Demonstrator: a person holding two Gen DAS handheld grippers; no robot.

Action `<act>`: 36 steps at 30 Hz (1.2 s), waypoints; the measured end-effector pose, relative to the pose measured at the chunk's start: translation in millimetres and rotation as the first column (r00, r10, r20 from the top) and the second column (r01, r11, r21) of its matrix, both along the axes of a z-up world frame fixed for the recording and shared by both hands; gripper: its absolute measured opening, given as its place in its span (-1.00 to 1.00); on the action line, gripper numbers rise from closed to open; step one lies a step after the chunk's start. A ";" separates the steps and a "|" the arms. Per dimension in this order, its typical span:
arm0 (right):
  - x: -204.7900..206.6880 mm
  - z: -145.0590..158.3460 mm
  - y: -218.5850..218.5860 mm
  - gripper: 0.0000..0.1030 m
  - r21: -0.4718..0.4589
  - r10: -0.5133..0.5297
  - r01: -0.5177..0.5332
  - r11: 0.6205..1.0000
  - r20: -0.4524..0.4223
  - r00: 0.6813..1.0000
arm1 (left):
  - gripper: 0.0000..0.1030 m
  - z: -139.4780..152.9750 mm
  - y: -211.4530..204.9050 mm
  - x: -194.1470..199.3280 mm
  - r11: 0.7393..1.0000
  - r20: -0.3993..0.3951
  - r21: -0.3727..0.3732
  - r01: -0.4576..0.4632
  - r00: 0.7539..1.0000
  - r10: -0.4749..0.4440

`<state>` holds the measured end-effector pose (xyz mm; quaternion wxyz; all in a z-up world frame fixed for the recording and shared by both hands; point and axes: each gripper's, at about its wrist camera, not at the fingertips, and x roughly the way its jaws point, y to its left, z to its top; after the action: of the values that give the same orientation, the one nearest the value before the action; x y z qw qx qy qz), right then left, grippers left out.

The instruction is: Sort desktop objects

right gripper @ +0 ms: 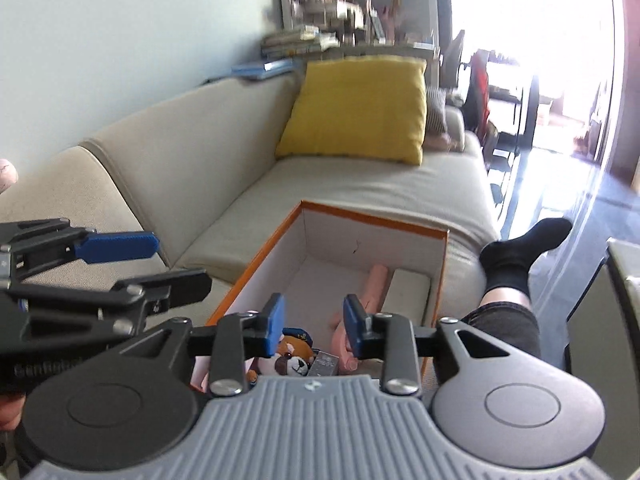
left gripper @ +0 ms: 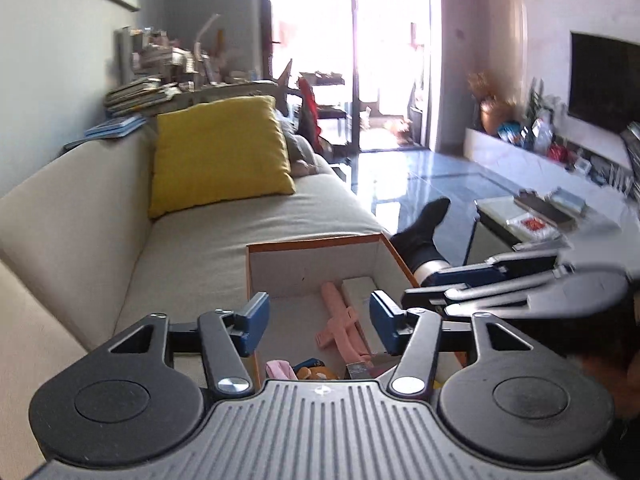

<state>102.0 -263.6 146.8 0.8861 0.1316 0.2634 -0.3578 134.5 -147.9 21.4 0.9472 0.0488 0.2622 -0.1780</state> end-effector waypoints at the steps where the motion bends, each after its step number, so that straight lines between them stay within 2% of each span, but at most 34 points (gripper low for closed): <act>1: -2.5 -2.2 6.1 -0.28 -0.012 -0.010 0.010 1.000 0.010 1.000 | 0.36 -0.9 1.8 -3.4 1.000 0.004 -0.018 -0.021 1.000 0.021; 5: -8.4 -13.1 22.3 -0.20 -0.025 -0.037 0.038 0.999 0.034 0.999 | 0.52 -6.9 12.5 -11.3 0.989 0.027 -0.122 -0.089 0.995 0.093; 11: -8.2 -35.2 31.3 -0.05 -0.096 -0.099 0.098 0.991 -0.007 0.995 | 0.71 -24.1 14.5 -16.9 0.977 0.051 -0.153 -0.150 0.986 0.160; 13: -8.5 -42.9 26.8 -0.02 -0.077 -0.123 0.122 0.990 -0.008 0.992 | 0.71 -32.9 14.5 -15.9 0.975 0.055 -0.149 -0.168 0.983 0.178; 16: -6.5 -56.2 21.2 -0.02 -0.051 -0.140 0.138 0.989 -0.029 0.990 | 0.71 -47.1 14.3 -8.4 0.979 -0.015 -0.136 -0.152 0.988 0.152; 18: -4.3 -64.6 19.5 0.00 -0.050 -0.146 0.144 0.988 -0.046 0.988 | 0.71 -55.4 14.5 -6.1 0.977 -0.044 -0.129 -0.171 0.985 0.167; 22: -2.0 -77.4 18.9 0.16 -0.045 -0.145 0.143 0.989 -0.050 0.988 | 0.72 -69.2 13.1 -0.7 0.978 -0.071 -0.094 -0.186 0.981 0.180; 30: -1.8 -91.5 16.9 0.28 -0.026 -0.119 0.118 0.993 -0.044 0.992 | 0.72 -84.9 16.8 5.1 0.976 -0.127 -0.086 -0.201 0.974 0.190; 36: -0.9 -94.5 14.1 0.29 -0.030 -0.122 0.121 0.992 -0.040 0.992 | 0.72 -88.5 15.9 6.8 0.976 -0.145 -0.082 -0.202 0.971 0.189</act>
<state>101.1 -249.4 52.3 0.8588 0.1278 0.2682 -0.4173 141.3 -132.0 -67.1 0.9413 -0.0352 0.3207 -0.0992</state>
